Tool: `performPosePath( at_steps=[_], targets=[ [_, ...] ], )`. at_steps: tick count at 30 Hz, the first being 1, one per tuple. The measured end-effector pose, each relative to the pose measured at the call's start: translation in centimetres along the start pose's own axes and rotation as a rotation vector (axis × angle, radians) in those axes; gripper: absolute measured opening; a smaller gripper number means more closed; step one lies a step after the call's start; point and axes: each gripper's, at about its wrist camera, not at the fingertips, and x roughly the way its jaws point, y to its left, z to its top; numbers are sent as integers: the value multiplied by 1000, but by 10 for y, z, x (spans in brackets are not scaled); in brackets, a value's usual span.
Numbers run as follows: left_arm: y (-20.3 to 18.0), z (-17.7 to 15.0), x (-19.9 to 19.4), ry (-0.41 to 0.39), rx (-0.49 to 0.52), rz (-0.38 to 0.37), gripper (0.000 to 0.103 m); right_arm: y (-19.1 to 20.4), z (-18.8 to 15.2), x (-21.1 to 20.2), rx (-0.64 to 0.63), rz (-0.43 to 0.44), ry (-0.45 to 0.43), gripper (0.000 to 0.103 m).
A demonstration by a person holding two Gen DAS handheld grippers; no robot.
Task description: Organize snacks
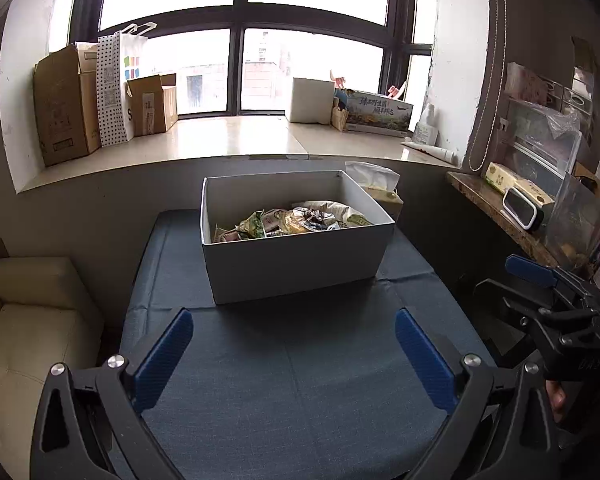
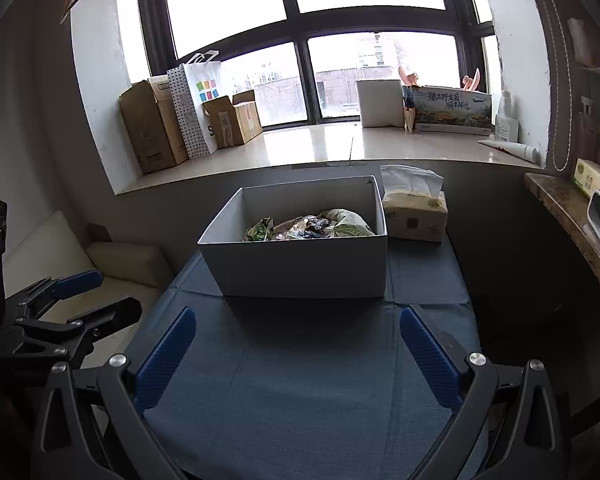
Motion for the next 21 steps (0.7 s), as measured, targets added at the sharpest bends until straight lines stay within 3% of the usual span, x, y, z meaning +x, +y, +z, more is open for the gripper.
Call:
performPosePath(
  at_steps=[21],
  targets=[
    [2,2,-1,-6,-1,-5,103,4,-2,-4,-14,2,-2,103]
  ],
)
